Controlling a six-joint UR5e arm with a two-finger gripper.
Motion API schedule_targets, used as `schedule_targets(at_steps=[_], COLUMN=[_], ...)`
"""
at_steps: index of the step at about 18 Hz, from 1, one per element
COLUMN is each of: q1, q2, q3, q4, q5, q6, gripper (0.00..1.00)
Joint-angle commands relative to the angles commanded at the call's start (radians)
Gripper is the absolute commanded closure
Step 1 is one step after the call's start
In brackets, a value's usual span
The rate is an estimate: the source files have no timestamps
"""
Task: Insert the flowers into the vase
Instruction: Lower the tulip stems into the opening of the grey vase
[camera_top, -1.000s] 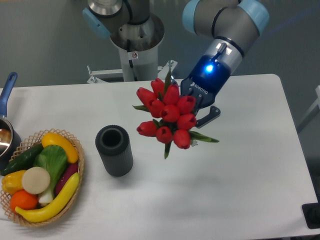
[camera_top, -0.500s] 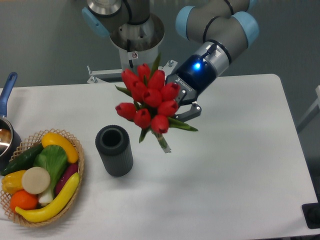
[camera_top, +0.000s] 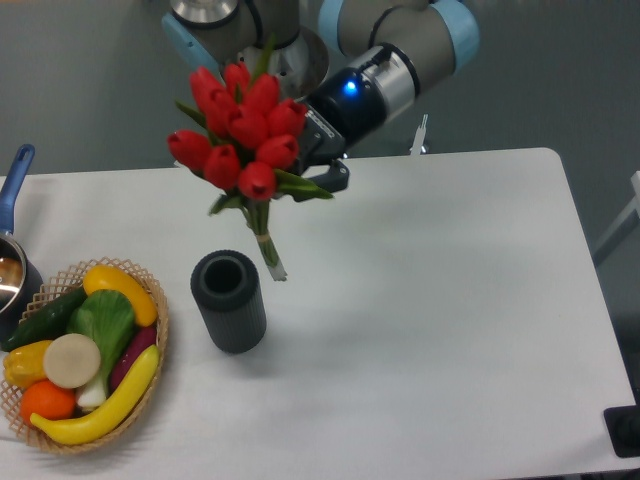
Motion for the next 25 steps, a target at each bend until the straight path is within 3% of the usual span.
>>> schedule_targets(at_steps=[8,20,25], q1=[-0.040,-0.071,-0.072], q2=[-0.012,-0.080,-0.130], q3=[-0.029,-0.060,-0.064], q4=[0.000,0.009,0.009], q5=[0.006,0.021,0.109], q6=[0.005,0.012,0.017], gripper=[0.60,0.60,0.60])
